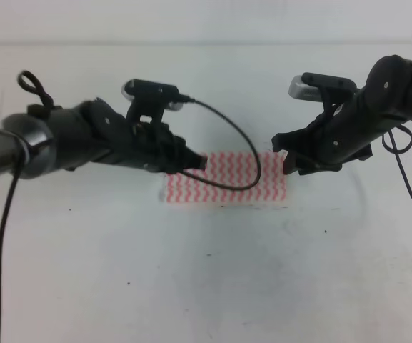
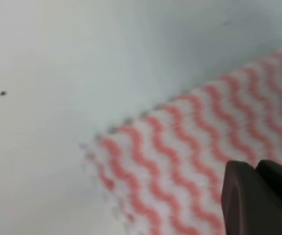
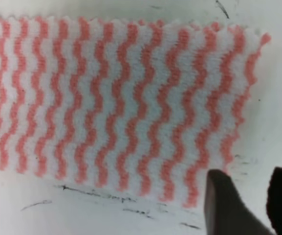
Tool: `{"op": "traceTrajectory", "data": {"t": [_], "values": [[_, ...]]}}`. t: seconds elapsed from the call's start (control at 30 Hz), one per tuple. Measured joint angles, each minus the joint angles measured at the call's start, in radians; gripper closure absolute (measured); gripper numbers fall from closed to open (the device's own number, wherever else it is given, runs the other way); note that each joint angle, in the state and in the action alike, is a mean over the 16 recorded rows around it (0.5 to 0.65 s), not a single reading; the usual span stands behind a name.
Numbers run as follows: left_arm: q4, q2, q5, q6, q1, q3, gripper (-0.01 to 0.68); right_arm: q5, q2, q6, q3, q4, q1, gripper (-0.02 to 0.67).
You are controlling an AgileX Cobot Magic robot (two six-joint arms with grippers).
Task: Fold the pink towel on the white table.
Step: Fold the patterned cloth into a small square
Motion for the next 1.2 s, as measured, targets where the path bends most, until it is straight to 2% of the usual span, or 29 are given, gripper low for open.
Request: {"op": "traceTrajectory", "data": {"t": [0.43, 0.87, 1.2], "values": [[-0.016, 0.012, 0.127, 0.001, 0.0, 0.005, 0.653, -0.002, 0.005, 0.0, 0.0, -0.001, 0.0, 0.654], [-0.037, 0.004, 0.141, 0.013, -0.001, 0.004, 0.652, 0.001, 0.004, 0.0, 0.0, -0.001, 0.0, 0.666], [-0.221, -0.008, 0.144, 0.157, 0.0, 0.004, 0.652, -0.007, 0.002, 0.001, -0.001, -0.006, 0.0, 0.666]]}}
